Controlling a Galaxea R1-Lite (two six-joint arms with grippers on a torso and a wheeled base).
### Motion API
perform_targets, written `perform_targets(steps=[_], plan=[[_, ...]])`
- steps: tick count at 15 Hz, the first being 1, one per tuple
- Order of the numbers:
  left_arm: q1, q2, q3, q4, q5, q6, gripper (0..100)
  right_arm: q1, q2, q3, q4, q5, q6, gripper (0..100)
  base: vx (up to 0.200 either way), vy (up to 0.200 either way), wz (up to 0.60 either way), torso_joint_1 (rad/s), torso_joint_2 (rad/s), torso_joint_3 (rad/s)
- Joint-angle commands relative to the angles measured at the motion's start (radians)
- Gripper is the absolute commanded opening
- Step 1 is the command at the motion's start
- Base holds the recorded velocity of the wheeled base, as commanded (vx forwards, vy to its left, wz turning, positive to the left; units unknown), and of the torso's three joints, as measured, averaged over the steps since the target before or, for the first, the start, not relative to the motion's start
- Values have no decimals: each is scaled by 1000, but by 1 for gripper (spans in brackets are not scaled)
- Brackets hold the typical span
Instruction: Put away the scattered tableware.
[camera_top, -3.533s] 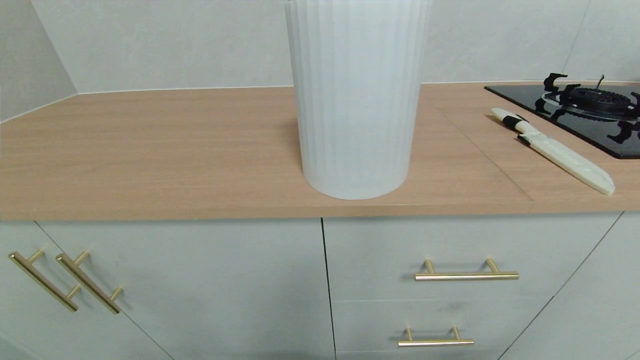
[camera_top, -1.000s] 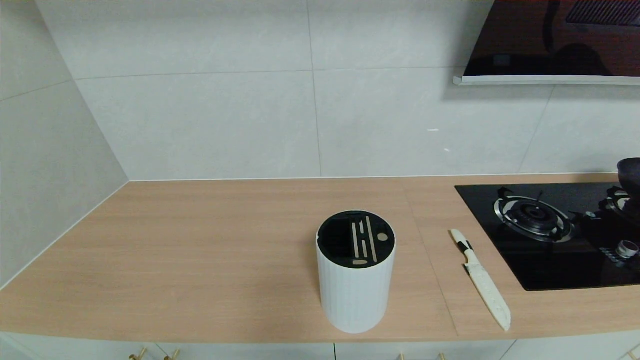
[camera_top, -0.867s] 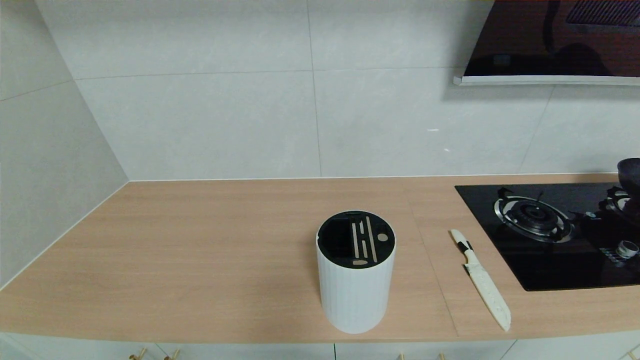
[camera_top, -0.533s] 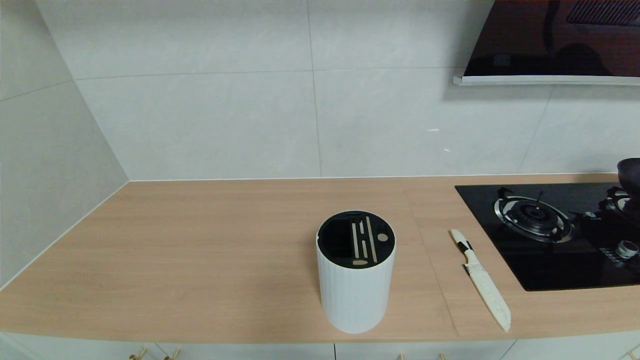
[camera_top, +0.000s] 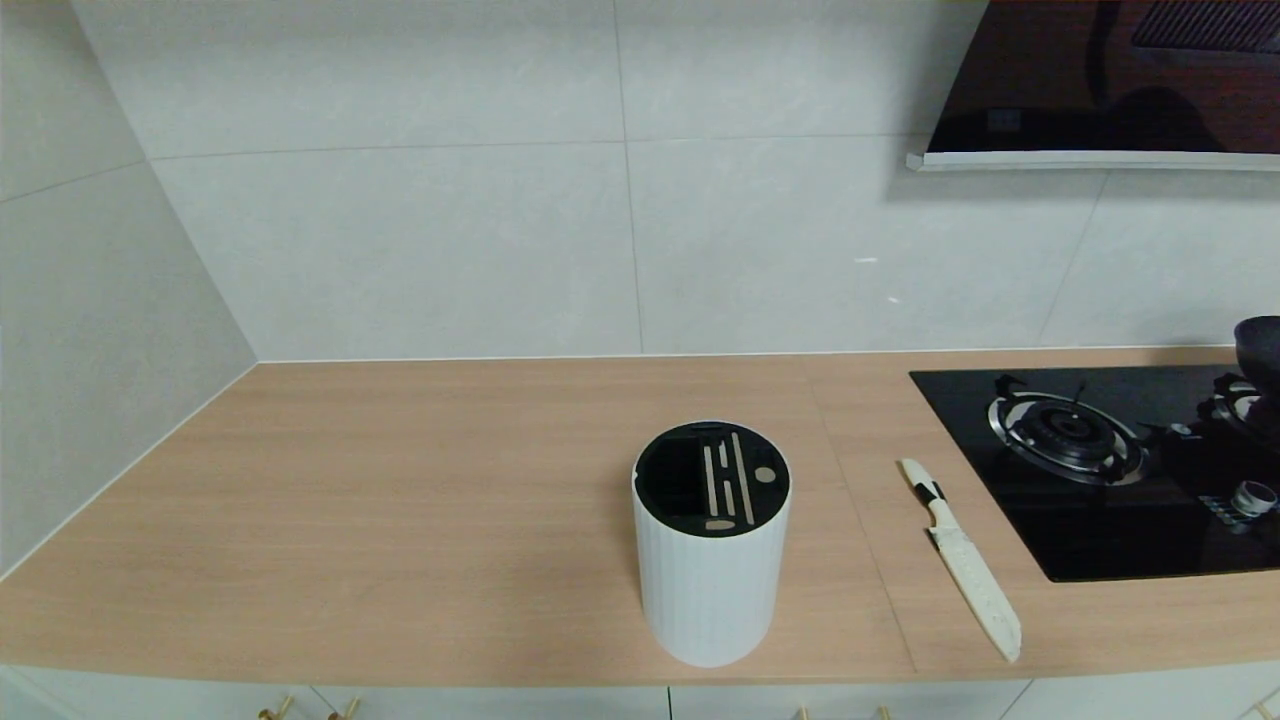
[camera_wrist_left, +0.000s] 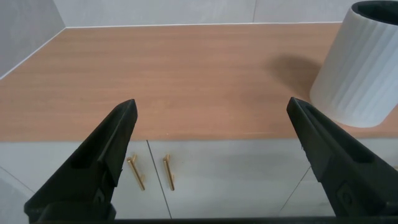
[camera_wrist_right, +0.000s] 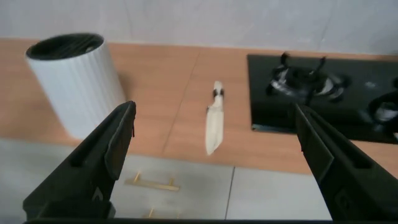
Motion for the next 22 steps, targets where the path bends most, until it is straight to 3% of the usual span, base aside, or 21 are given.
perform_targets(steps=[1, 6, 9, 12, 16, 19, 22], plan=[[0, 0, 0, 0, 0, 1, 100, 11, 248, -35, -5, 49, 0, 100, 0, 0, 0, 0, 0, 0], [0, 0, 0, 0, 0, -1, 100, 56, 742, -191, -33, 52, 2, 100, 0, 0, 0, 0, 0, 0], [0, 0, 0, 0, 0, -1, 100, 94, 951, -230, -169, 40, 5, 100, 0, 0, 0, 0, 0, 0], [0, 0, 0, 0, 0, -1, 100, 123, 1147, -253, -306, -61, 2, 100, 0, 0, 0, 0, 0, 0], [0, 0, 0, 0, 0, -1, 100, 157, 1340, -314, -469, -83, -2, 100, 0, 0, 0, 0, 0, 0], [0, 0, 0, 0, 0, -1, 100, 154, 1420, -411, -476, -89, -3, 100, 0, 0, 0, 0, 0, 0], [0, 0, 0, 0, 0, -1, 100, 177, 1547, -423, -485, -94, -14, 100, 0, 0, 0, 0, 0, 0]])
